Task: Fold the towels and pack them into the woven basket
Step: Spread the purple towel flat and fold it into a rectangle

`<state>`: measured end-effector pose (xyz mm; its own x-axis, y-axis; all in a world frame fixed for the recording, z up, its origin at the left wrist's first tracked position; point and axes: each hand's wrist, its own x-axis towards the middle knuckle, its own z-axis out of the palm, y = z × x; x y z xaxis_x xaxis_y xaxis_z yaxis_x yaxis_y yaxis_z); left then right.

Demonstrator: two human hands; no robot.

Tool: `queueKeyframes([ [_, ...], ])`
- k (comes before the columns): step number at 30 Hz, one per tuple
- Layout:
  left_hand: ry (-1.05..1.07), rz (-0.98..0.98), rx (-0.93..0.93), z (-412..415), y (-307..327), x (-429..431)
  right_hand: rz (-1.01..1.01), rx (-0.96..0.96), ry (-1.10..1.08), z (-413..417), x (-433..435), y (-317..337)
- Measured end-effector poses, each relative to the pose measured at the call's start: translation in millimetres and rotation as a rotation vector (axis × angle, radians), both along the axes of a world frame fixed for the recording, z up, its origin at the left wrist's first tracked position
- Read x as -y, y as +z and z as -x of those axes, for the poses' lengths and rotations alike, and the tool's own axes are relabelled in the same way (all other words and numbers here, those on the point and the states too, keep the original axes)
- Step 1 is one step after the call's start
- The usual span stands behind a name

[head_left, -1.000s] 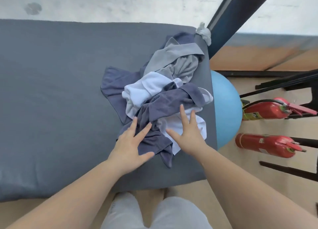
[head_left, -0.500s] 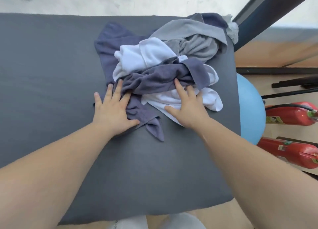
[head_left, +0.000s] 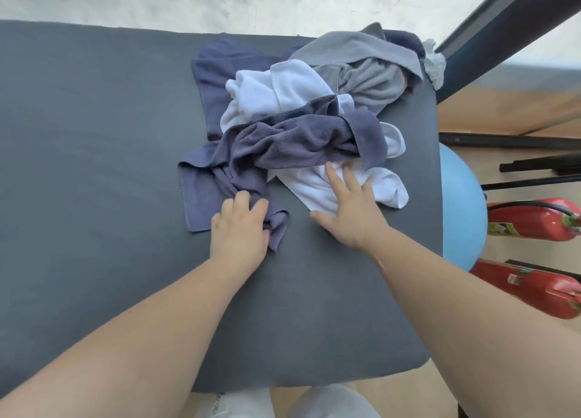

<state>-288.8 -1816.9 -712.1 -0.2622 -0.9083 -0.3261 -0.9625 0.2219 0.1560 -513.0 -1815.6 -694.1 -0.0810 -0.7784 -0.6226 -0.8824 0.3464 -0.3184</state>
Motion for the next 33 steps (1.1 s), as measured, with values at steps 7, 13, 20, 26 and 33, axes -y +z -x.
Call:
queueKeyframes([
  [7,0.113,0.018,-0.205,-11.7,25.1,-22.8,-0.008,-0.218,0.115,-22.5,-65.2,29.6],
  [13,0.117,0.111,-0.521,-15.1,115.8,-65.3,0.136,0.227,0.091,-39.1,-89.9,88.8],
  [20,0.490,-0.203,-0.906,4.6,236.6,-119.1,0.441,0.694,0.009,-44.0,-132.4,177.4],
  [26,0.574,-0.238,-1.181,24.8,313.6,-155.5,0.570,0.638,0.057,-17.4,-160.7,218.0],
  [33,0.479,-0.084,-1.259,33.7,366.6,-177.8,0.482,0.511,0.063,7.2,-181.8,232.2],
])
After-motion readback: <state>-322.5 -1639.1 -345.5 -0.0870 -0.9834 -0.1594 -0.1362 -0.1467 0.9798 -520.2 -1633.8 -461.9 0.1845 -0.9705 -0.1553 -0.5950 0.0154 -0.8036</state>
